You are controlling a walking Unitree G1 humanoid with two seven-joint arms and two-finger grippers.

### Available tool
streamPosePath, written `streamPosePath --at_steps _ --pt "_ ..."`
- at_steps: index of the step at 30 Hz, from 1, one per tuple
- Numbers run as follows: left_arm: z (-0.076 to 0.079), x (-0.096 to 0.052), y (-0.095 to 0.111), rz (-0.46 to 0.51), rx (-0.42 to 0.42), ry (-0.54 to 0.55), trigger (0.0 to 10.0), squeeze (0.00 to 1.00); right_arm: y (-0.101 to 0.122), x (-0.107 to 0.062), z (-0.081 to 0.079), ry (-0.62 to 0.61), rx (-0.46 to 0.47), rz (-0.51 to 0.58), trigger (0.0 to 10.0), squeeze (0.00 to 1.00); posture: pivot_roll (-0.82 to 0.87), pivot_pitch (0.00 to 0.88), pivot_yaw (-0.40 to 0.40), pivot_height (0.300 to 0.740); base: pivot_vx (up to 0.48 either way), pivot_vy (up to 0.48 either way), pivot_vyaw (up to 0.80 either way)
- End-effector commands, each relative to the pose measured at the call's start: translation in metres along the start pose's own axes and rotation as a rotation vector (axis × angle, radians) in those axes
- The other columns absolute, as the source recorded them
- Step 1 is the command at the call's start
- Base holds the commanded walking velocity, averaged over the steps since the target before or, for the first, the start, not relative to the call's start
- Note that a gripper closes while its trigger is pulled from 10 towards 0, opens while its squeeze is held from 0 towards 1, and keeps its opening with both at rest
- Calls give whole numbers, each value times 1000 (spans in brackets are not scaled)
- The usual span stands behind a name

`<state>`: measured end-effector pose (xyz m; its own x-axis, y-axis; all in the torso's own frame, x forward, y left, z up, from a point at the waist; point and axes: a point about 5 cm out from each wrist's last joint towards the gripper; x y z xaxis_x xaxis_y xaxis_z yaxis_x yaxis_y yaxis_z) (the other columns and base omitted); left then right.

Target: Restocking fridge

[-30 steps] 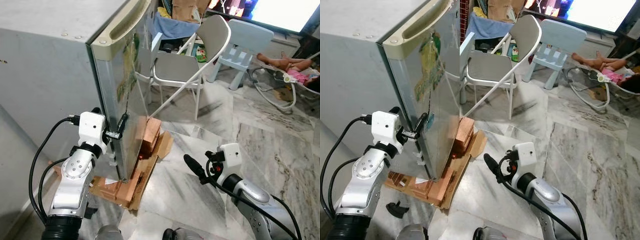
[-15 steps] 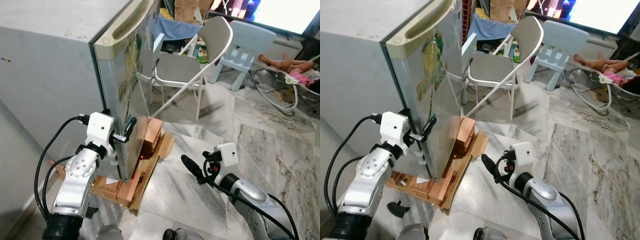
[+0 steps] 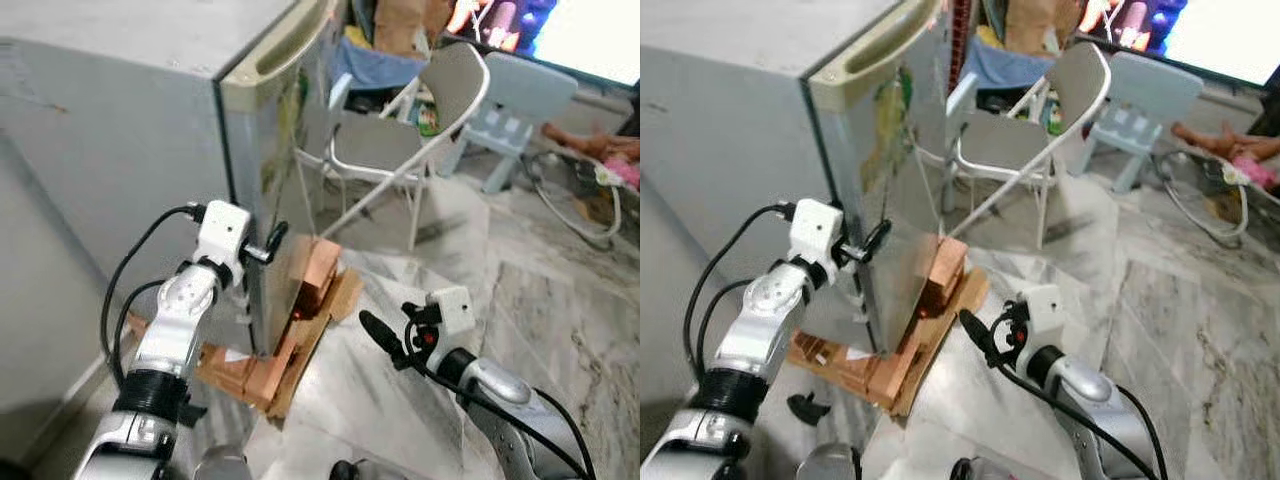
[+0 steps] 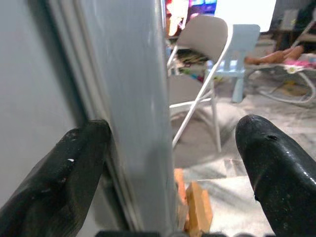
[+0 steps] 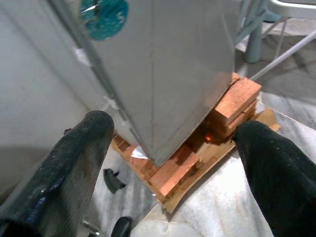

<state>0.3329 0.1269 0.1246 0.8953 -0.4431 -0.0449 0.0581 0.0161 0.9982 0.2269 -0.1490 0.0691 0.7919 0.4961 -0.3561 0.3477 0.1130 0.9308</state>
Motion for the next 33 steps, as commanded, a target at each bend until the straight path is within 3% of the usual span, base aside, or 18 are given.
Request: streamPosePath --at_steps 1,3,4,5,6,7,8,12,13,15,17,18,20,25,29,33 --pt "33 20 40 120 61 -195 10000 0 0 1 2 3 -9 -5 10000 0 103 29 -86 740 0 0 0" --pt "38 22 43 126 64 -223 10000 0 0 1 2 6 -9 -6 10000 0 104 27 -85 740 0 0 0" --pt "49 26 51 142 69 -283 10000 0 -1 2 2 8 -6 -8 10000 0 107 22 -84 740 0 0 0" --pt "78 34 72 189 57 -419 10000 0 -2 3 2 14 -3 -12 10000 0 108 20 -83 740 0 0 0" --pt "78 34 72 189 57 -419 10000 0 -2 3 2 14 -3 -12 10000 0 108 20 -83 740 0 0 0" --pt "107 37 92 238 19 -537 10000 0 -3 4 2 20 0 -17 10000 0 110 16 -81 740 0 0 0" --pt "123 37 103 269 -4 -594 10000 0 -3 5 2 24 0 -18 10000 0 112 14 -80 740 0 0 0" --pt "155 36 120 321 -5 -690 10000 0 -4 8 2 36 3 -20 10000 0 110 25 -79 740 0 0 0" --pt "156 39 116 331 15 -660 10000 0 -5 9 1 39 5 -21 10000 0 111 17 -77 740 0 0 0" --pt "149 41 109 329 45 -609 10000 0 -6 9 1 41 6 -21 10000 0 107 17 -73 740 0 0 0" --pt "124 43 93 281 13 -479 10000 0 -9 10 0 42 14 -20 10000 0 108 23 -70 740 0 0 0" --pt "124 43 93 281 13 -479 10000 0 -9 10 0 42 14 -20 10000 0 108 23 -70 740 0 0 0" --pt "101 35 78 245 7 -397 10000 0 -10 11 0 39 27 -16 10000 0 113 26 -68 740 0 0 0" --pt "70 18 57 215 -48 -264 10000 0 -12 11 1 45 39 0 10000 0 119 31 -70 740 0 -279 0" --pt "55 5 40 197 -88 -156 10000 0 -6 9 0 60 36 29 10000 0 118 33 -72 740 0 -443 0" --pt "53 -4 28 173 -98 -118 10000 0 -5 8 -1 63 34 20 10000 0 114 33 -74 740 216 -393 -397"
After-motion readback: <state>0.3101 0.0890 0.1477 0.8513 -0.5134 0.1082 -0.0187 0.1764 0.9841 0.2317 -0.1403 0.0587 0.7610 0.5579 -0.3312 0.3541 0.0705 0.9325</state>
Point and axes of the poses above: a point about 5 cm out from each wrist's last joint towards the gripper, its own x axis pointing out of the wrist towards the gripper, its own y axis along the axis of the wrist's last joint, z = x × y, and after that the axes turned 12 degrees about -x, right-handed
